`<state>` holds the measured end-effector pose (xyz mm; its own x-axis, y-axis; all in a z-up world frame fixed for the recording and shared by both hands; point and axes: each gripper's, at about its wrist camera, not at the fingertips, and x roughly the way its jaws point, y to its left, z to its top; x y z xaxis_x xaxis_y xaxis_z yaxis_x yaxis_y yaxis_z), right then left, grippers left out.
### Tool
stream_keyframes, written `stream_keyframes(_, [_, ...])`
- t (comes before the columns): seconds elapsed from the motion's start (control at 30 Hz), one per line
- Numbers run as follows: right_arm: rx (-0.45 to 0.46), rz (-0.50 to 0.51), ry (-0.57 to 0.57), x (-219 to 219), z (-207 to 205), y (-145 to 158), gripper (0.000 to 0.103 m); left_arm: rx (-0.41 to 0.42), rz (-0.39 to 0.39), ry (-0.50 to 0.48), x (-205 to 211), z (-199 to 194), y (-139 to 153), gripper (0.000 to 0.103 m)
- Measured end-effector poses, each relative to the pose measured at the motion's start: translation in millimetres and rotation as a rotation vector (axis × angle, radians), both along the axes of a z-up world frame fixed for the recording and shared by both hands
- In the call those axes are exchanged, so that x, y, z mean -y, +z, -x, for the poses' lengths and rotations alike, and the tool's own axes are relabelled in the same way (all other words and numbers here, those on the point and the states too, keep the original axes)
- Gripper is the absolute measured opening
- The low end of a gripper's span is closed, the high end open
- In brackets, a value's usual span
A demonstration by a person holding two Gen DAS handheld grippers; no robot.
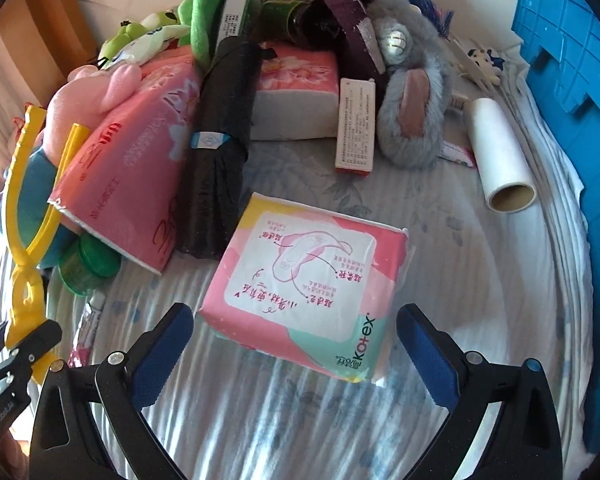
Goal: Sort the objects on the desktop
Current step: 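Grasp the yellow clamp with the left gripper while the right grasps the Kotex pack, then carry both items over the blue crate and open both grippers to drop them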
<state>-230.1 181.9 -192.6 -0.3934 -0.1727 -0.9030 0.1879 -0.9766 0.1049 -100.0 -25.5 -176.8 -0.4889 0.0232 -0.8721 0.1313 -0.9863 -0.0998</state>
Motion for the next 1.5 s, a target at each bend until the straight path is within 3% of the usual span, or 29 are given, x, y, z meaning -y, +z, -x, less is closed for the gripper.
stream_keyframes(0.1, [0.008,0.0,-0.005,-1.2,5.1,-4.6,0.102,-0.031,0.007,-0.008,1.2,1.2,6.0,0.039])
stream_keyframes(0.13, [0.011,0.014,-0.005,-2.6,4.9,-4.7,0.088,-0.044,0.012,-0.015,3.1,-3.4,11.5,0.039])
stream_keyframes(0.17, [0.008,0.02,-0.008,-4.3,3.6,-3.6,0.082,-0.058,0.016,-0.02,2.5,-5.0,17.5,0.039])
stream_keyframes(0.33, [-0.002,0.032,0.001,-14.3,-5.7,10.4,0.081,-0.135,0.013,-0.029,2.6,-11.2,49.4,0.039])
stream_keyframes(0.53, [-0.133,0.057,0.005,-28.8,-27.7,76.0,0.081,-0.228,0.025,-0.062,-13.8,-3.9,90.9,0.039])
stream_keyframes(0.73, [-0.351,0.064,-0.043,-43.3,-61.2,161.8,0.081,-0.354,0.024,-0.14,-50.0,7.1,146.1,0.039])
stream_keyframes(0.93, [-0.558,0.042,-0.138,-93.4,-98.6,253.7,0.081,-0.479,0.0,-0.277,-107.5,18.2,203.6,0.039])
stream_keyframes(1.1, [-0.675,-0.033,-0.272,-155.2,-128.5,298.1,0.081,-0.562,-0.042,-0.401,-169.7,30.3,248.2,0.039])
stream_keyframes(1.33, [-0.661,-0.157,-0.486,-253.6,-156.5,301.3,0.081,-0.586,-0.135,-0.567,-280.2,39.3,289.3,0.039])
stream_keyframes(1.5, [-0.618,-0.226,-0.57,-310.2,-160.7,288.6,0.081,-0.506,-0.164,-0.668,-362.4,45.5,295.8,0.038])
